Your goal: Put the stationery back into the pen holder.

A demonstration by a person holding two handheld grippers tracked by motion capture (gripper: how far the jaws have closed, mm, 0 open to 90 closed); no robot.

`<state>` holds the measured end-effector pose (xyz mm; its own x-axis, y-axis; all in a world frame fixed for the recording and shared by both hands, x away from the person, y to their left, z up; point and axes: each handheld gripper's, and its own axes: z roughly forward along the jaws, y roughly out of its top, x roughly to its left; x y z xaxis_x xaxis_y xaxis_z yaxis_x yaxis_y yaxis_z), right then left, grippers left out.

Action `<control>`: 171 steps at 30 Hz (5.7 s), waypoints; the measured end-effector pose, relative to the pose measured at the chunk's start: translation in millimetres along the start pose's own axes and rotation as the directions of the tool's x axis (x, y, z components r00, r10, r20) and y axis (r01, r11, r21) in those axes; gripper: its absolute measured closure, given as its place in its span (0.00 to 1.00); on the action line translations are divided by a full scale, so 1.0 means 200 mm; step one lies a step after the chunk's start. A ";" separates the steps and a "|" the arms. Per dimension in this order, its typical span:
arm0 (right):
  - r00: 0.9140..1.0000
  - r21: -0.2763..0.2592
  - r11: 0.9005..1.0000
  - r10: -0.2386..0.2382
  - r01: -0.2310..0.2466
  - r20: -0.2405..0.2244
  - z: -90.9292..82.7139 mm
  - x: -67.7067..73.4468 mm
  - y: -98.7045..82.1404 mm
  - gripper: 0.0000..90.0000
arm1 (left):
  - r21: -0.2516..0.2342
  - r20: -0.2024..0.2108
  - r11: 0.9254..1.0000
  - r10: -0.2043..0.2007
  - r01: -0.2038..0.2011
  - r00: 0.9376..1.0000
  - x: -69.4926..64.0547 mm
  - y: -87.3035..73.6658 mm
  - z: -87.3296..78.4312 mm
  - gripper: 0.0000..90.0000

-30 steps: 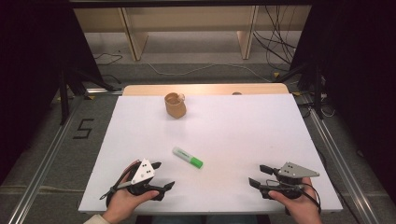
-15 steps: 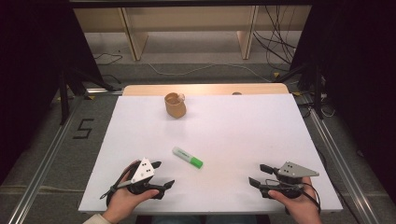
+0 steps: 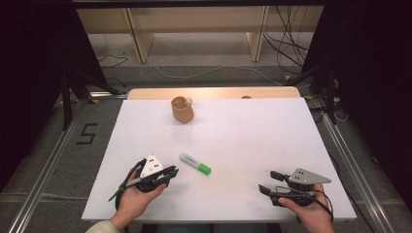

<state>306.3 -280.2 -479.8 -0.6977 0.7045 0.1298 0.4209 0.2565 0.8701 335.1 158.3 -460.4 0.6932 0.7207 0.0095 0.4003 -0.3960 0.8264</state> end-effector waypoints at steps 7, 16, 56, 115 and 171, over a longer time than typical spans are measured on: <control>1.000 0.004 1.000 -0.010 0.010 -0.007 0.01 0.01 0.00 0.33 | 0.025 -0.021 0.999 0.029 -0.029 0.999 0.07 0.09 0.15 1.00; 1.000 0.004 1.000 -0.007 0.007 -0.006 0.01 0.01 0.00 0.33 | 0.087 -0.037 0.996 0.012 -0.009 0.999 0.16 0.20 0.39 1.00; 1.000 0.016 1.000 -0.007 0.007 -0.010 0.01 0.02 -0.01 0.33 | 0.287 -0.048 0.958 0.032 -0.017 0.998 0.18 0.21 0.51 1.00; 1.000 0.010 1.000 -0.009 0.009 -0.012 0.00 0.03 0.00 0.33 | 0.382 0.029 0.920 0.081 -0.086 0.996 -0.03 0.05 0.22 1.00; 1.000 0.010 1.000 -0.009 0.009 -0.010 0.00 0.03 0.00 0.33 | 0.405 0.126 0.906 0.077 -0.122 0.989 -0.18 0.21 0.38 0.55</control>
<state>302.3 -276.7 -479.8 -0.7073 0.6954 0.1272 0.4208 0.2695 0.8662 372.4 73.8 -469.2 0.7918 0.6108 0.0018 0.5212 -0.6772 0.5194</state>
